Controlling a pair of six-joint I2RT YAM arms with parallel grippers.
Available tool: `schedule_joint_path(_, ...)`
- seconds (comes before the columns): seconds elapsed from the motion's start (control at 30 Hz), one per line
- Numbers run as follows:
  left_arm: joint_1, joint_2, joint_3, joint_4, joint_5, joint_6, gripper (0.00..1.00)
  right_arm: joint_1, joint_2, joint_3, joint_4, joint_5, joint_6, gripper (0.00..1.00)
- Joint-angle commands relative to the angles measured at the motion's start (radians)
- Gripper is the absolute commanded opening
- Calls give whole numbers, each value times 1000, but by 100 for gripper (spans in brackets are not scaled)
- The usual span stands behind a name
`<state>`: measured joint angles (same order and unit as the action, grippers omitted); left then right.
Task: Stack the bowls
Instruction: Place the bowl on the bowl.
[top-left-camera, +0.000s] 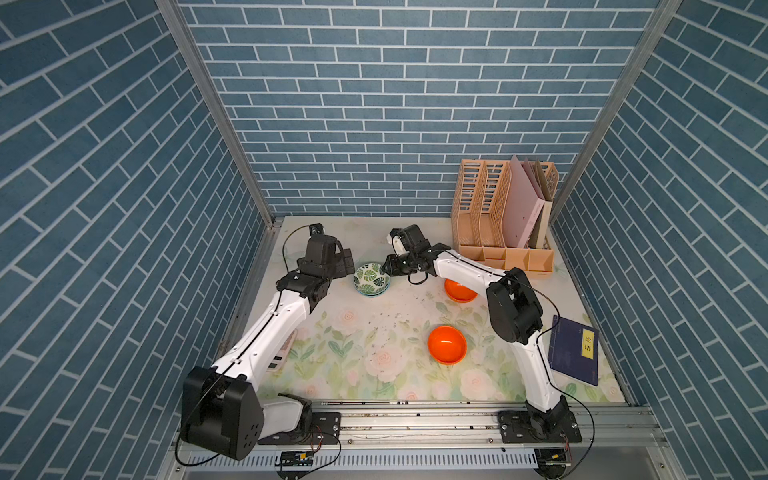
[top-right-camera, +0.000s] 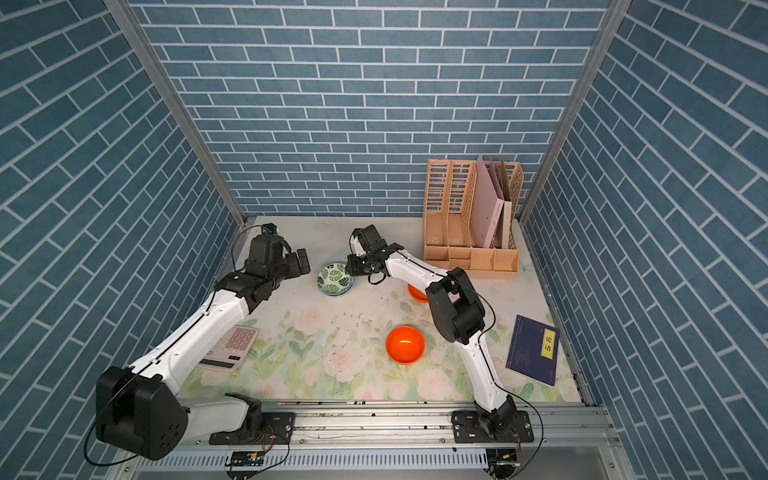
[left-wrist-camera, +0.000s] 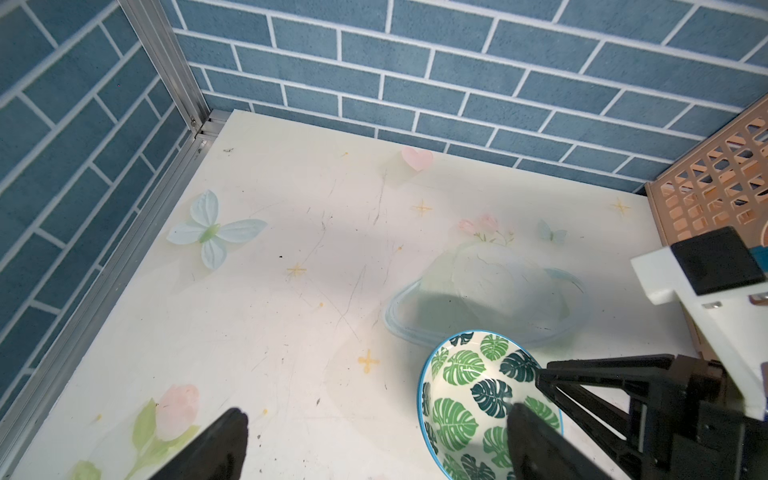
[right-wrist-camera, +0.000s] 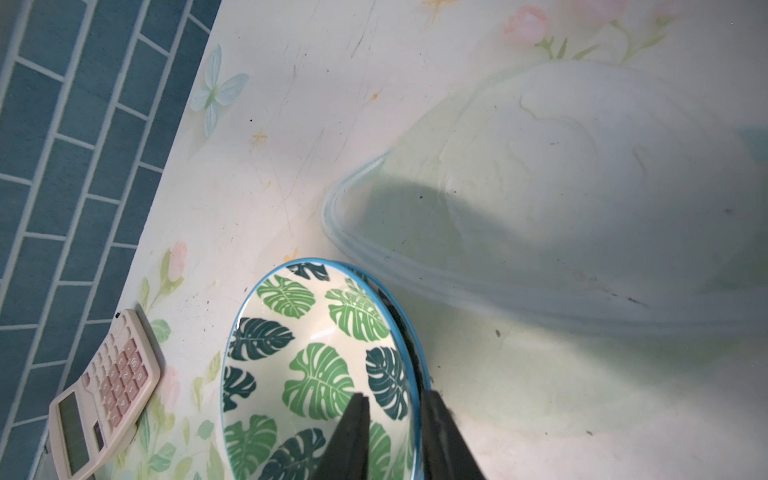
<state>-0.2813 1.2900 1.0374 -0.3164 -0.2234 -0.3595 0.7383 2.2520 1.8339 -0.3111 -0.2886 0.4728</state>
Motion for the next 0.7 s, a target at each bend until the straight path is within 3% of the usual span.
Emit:
schedule_joint_path(0.0,-6,7,-6,2,-11,2,100,-1,-25,9,-19,25,-17,27)
schedule_joint_path(0.3,-6,4,-2,-4,-9,-2,100,-1,-51,-46,-19,77,-40,29)
schedule_joint_path(0.67,-7,19,-20,-19,12,-2,100,-1,-149,-140,79,76,-46,46)
